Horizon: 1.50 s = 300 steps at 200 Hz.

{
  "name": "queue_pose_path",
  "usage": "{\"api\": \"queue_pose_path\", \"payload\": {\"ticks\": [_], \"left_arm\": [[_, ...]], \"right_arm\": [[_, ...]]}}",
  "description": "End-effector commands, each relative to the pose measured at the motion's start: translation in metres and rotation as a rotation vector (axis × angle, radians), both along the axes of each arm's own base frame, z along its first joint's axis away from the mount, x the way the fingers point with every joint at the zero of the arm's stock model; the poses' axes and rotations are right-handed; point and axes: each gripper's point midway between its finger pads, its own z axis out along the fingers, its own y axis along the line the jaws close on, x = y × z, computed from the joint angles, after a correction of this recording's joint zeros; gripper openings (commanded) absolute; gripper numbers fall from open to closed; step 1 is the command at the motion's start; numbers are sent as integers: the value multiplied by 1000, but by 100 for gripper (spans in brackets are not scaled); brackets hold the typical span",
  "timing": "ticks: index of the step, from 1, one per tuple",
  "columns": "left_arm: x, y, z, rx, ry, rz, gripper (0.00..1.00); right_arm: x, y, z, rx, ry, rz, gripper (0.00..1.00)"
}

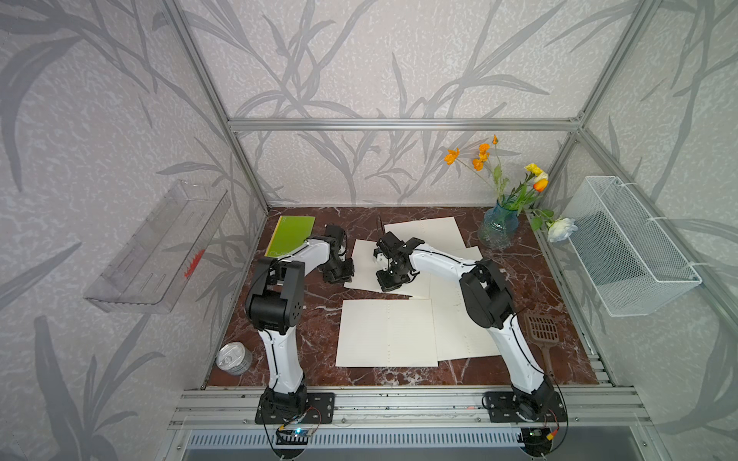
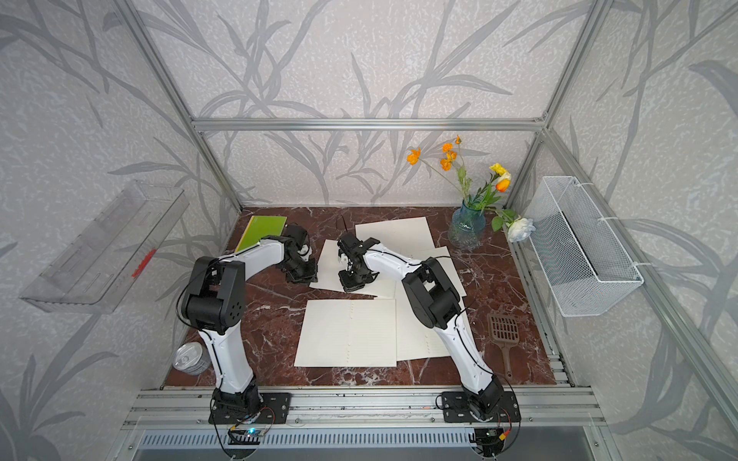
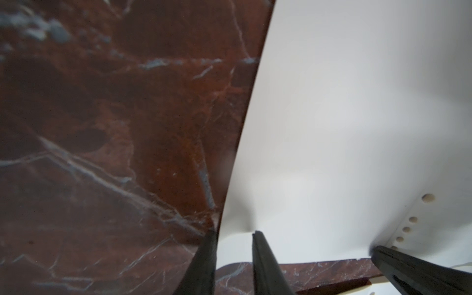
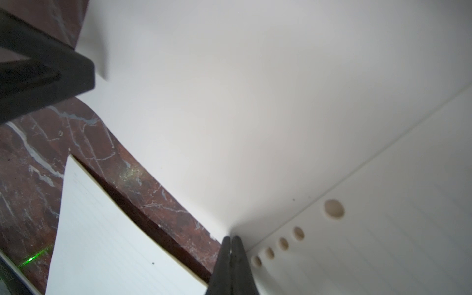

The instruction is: Close the notebook

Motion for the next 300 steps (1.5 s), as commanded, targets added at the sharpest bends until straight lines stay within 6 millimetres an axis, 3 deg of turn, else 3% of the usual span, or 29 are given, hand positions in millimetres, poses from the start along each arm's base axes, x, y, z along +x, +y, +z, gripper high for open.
{"api": "queue_pose_path", "payload": {"ticks": [1,98,151,165,198,235,300], "left_arm": [[-17,-21,7,-87,40,-30,20],[-17,-25,16,-112,26,-41,0],[-19,-24,17,-105,28,-44,0],[-19,-22,17,-99,29,-44,0],[-21,-21,17,-88,31,-47,0],[-20,-20,18,-84,24,-47,0],[-20,-22,28,-98,3,-49,0]], "right_arm": [[-27,-28,-49,-154,108,1,0],[-28,-27,-48,-151,105,2,0],[-25,-25,-43,-146,91,4,0],[-22,-23,-35,-138,77,4,0],[-14,-14,-10,-87,37,5,19],[-7,-8,25,-37,-17,0,23],[6,-34,46,-18,-46,-67,26]]}}
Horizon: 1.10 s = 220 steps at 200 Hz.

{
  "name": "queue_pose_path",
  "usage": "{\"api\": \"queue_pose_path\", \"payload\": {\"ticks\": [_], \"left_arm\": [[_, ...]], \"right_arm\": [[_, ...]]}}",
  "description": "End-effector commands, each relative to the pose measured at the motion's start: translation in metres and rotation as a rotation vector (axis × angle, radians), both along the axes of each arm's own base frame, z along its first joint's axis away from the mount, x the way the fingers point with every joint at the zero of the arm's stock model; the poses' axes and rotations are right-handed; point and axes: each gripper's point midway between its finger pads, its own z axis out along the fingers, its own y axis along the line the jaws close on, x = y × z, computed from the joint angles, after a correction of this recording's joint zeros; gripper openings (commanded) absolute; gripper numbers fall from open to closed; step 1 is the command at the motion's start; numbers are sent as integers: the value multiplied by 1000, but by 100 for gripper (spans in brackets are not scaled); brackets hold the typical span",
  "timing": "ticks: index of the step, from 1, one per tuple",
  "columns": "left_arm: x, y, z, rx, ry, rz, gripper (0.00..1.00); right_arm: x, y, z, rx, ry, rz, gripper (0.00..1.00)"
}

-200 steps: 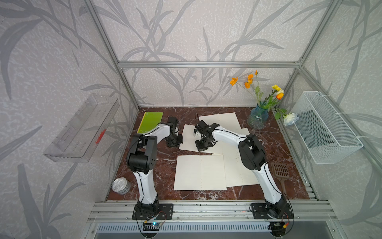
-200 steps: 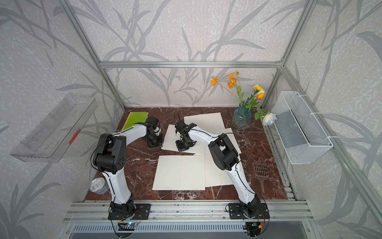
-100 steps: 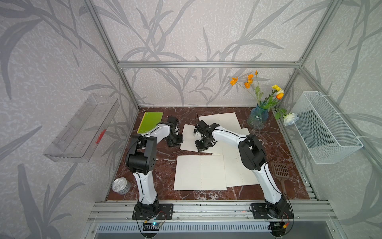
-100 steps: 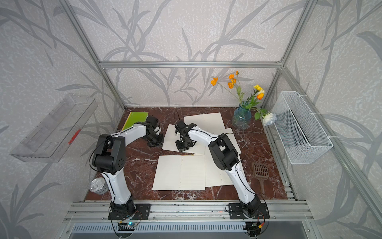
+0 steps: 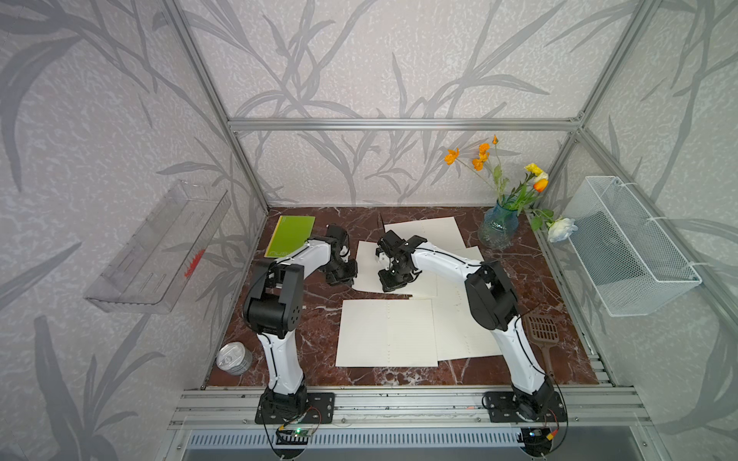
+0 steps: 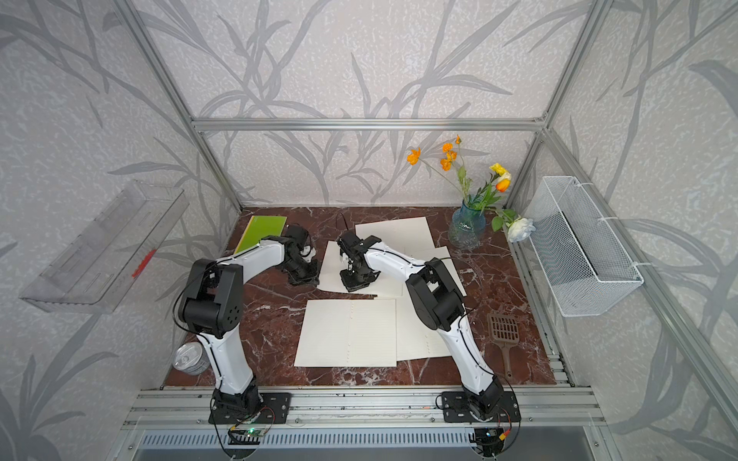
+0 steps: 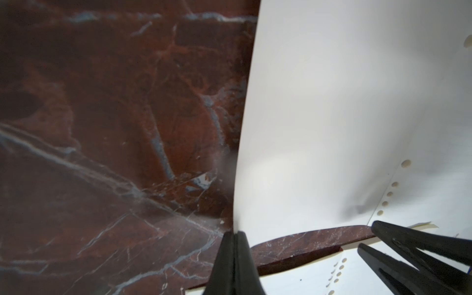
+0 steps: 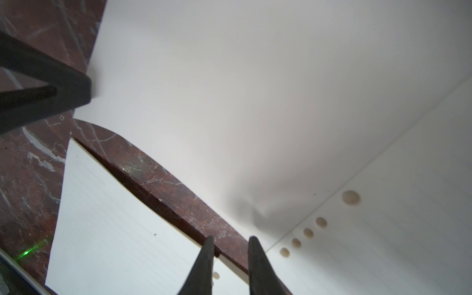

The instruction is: Close the notebook

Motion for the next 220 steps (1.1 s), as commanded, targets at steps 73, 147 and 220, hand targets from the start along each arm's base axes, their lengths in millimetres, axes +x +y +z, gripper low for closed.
{"api": "queue_pose_path", "payload": {"ticks": [73,147,220], "left_arm": [[-4,-11,35,-74,-60,-22,0],[1,-21,58,-138,-116,-31,0],[0,-28,65,-161,-126,-48,0]], "right_arm": [[30,-76,24,-18,-31,-178,28],[45,-142,5,-71,6,-304,35],[46,-157,-9,-87,25,-335,36]]}}
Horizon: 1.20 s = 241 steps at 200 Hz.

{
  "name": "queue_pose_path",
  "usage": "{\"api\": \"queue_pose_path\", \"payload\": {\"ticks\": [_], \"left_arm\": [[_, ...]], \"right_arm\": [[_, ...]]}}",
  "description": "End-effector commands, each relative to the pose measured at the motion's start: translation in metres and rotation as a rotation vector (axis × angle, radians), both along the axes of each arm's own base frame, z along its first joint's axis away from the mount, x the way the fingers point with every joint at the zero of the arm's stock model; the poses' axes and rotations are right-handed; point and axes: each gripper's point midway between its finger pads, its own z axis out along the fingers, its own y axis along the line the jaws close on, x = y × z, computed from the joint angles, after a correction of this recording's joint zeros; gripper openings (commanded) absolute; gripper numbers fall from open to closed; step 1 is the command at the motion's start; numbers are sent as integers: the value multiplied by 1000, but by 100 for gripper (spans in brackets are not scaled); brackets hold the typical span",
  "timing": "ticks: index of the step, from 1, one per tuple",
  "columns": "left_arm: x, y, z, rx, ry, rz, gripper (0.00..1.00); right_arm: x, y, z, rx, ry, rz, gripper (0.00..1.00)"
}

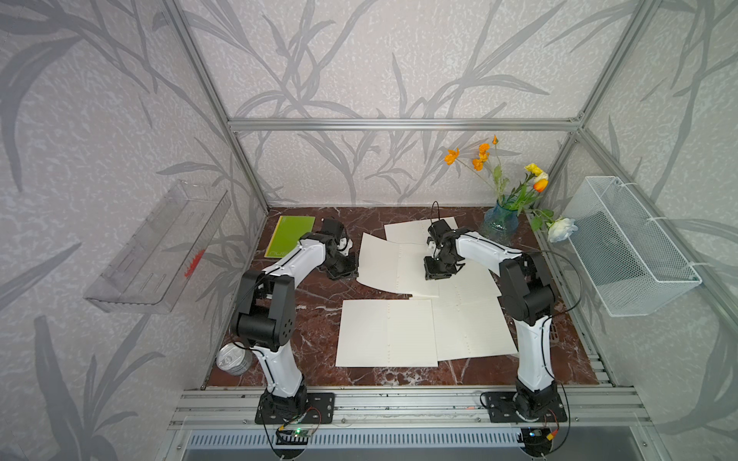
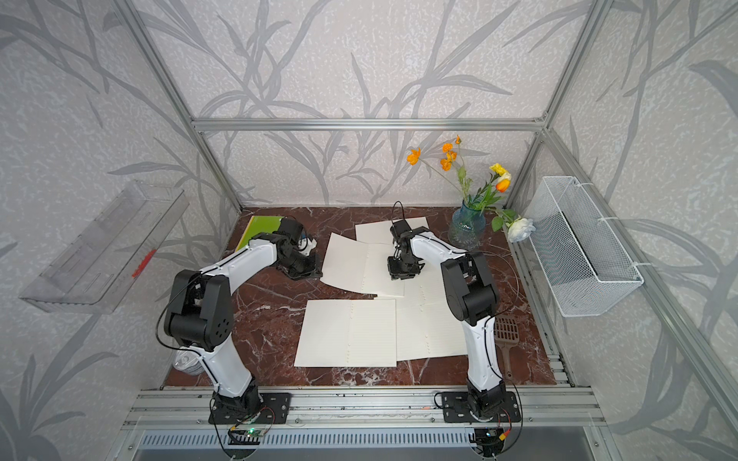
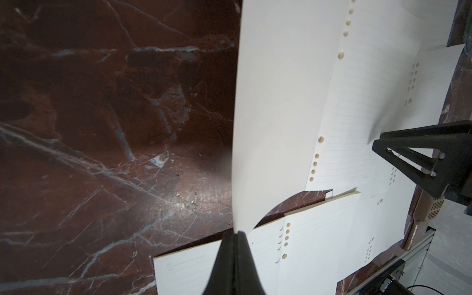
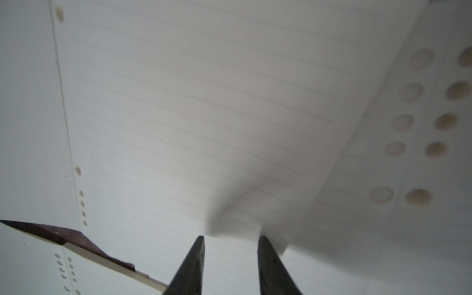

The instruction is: Close the notebook

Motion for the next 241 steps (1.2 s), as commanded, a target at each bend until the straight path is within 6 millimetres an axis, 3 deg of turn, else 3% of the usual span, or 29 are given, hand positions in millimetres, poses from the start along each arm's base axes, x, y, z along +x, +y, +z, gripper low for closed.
{"api": "queue_pose_path", "payload": {"ticks": [1,89,188,241], "left_arm": [[-1,-9,16,-31,-36,-19,0],[-1,-10,17,-32,-36,-25,0],[-1,-9,18,-23,-41,-31,0],[-1,-10,20,-28,-46,-32,0]], "right_arm": [[0,-7,4,-9,-15,-10,36],[0,-18,21,3,-54,-27,40],[-2,-28,19,-23,-47,-44,42],[-5,-28,7,-19,-14,-45,42]]}}
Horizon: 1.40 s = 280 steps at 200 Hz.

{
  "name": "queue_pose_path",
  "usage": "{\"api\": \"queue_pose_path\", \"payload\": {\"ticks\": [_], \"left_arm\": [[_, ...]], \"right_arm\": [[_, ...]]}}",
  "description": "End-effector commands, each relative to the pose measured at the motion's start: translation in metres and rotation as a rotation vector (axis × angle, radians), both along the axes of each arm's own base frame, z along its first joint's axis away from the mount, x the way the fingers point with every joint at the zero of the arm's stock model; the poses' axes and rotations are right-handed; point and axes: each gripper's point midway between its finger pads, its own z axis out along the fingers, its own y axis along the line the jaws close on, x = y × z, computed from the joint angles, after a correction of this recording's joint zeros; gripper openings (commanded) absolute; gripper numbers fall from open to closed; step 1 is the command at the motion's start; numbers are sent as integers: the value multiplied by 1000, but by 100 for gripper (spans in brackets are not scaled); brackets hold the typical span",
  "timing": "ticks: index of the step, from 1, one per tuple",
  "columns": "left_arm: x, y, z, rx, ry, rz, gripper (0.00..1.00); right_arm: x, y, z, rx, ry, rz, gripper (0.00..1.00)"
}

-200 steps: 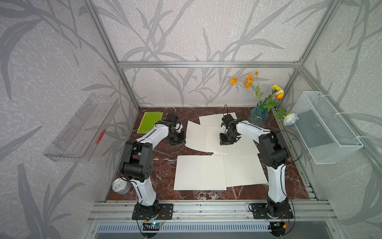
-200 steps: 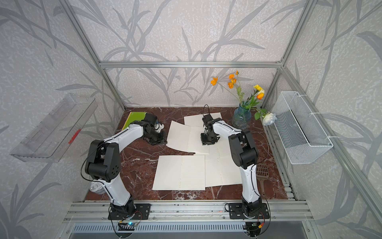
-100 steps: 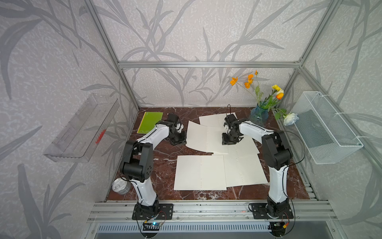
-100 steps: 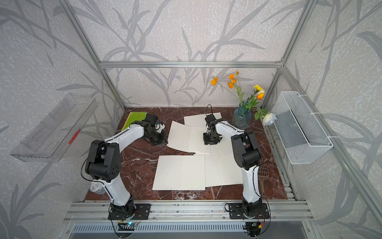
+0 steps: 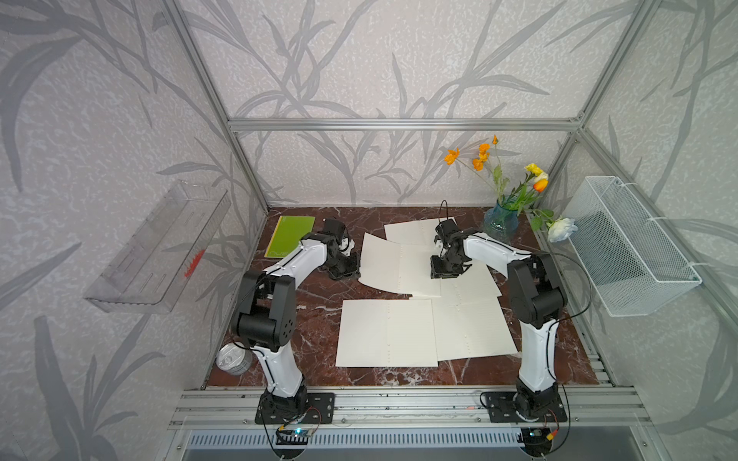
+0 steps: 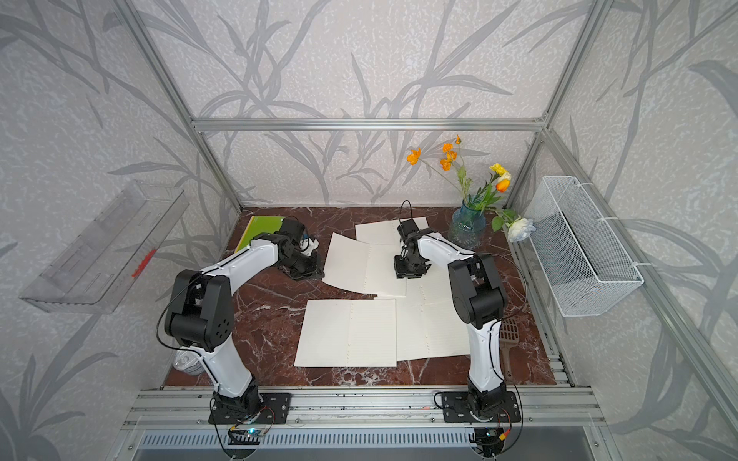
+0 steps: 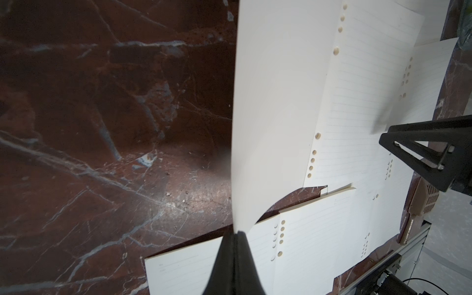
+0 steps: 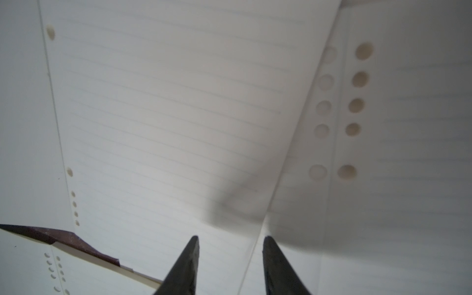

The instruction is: Close the notebook

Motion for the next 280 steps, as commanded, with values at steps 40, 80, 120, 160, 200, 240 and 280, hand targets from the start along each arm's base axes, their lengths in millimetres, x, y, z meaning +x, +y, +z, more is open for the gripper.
{"api": "queue_pose_path", "payload": {"ticks": [40,80,120,160,200,240,280], "left_arm": [[3,-5,22,-22,-51,-16,0],[7,-10,26,-46,-61,-21,0],[7,-20,38,-80,-87,-37,0],[6,-31,53,-111,-119,-50,0],[7,-47,67,-161,-146,-65,0],[0,-80,64,-211,-132,-113,0],[-6,-112,62,-273,-120,-160,0]], "right_arm": [[-9,0,-7,21,36,0,42],[-13,13,-8,68,40,31,41],[-16,26,-9,90,44,63,40],[-17,40,-7,99,40,88,40],[-17,51,-8,105,40,106,40],[-17,61,-7,112,37,118,40],[-15,63,-5,113,31,117,40]]}}
